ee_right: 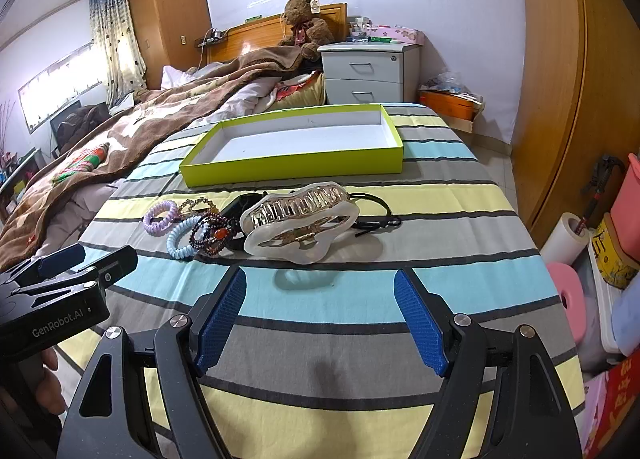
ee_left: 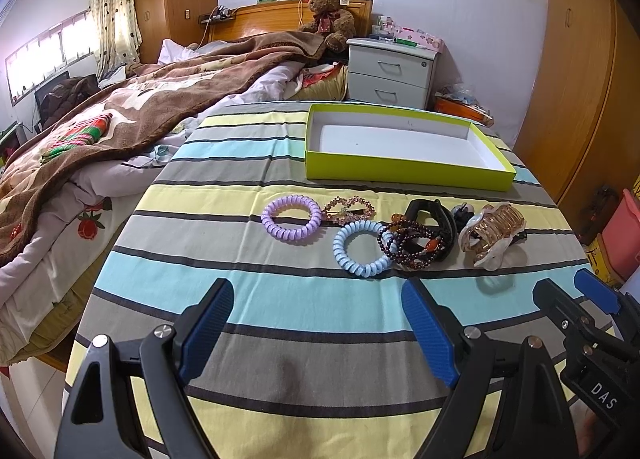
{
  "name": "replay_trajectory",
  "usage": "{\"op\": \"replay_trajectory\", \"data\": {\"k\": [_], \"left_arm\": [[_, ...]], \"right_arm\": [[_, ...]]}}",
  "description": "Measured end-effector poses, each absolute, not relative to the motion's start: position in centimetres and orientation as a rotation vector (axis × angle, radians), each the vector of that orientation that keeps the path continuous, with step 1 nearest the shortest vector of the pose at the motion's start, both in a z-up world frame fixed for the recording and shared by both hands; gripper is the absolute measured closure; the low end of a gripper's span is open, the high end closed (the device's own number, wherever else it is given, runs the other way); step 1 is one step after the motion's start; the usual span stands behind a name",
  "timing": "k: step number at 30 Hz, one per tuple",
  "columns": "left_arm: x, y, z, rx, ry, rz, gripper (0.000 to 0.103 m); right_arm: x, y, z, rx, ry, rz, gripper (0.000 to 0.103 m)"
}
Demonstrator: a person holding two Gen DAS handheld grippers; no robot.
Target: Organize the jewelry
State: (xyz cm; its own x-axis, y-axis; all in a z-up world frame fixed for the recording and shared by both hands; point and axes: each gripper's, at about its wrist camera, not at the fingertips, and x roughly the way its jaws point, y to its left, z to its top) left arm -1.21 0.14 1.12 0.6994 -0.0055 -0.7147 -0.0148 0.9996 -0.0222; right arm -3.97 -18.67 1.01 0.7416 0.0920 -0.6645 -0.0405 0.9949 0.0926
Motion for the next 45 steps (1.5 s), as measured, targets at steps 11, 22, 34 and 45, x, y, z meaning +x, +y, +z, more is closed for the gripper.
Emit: {"op": "replay_trajectory", "data": {"k": [11, 22, 34, 45], "left_arm": [[-1.4, 0.1, 1.2, -0.028, 0.798, 0.007, 0.016], [-1.4, 0.3, 1.1, -0.027, 0.8, 0.007, 0.016], [-1.2, 0.4, 1.1, -0.03, 0.799, 0.008, 0.016], [-0.1, 0.7, 0.9, -0.036, 0.814, -0.006, 0.016]], "right_arm": [[-4.0, -18.7, 1.0, 0.076, 0.732, 0.073, 0.027], [-3.8, -18.9, 0.8, 0.078, 0.736, 0.075, 0.027], [-3.5, -18.9, 0.7, 0.09, 0.738, 0.093, 0.027], [-1.6, -19.4, 0.6, 0.198, 0.748, 0.143, 0.027]]}}
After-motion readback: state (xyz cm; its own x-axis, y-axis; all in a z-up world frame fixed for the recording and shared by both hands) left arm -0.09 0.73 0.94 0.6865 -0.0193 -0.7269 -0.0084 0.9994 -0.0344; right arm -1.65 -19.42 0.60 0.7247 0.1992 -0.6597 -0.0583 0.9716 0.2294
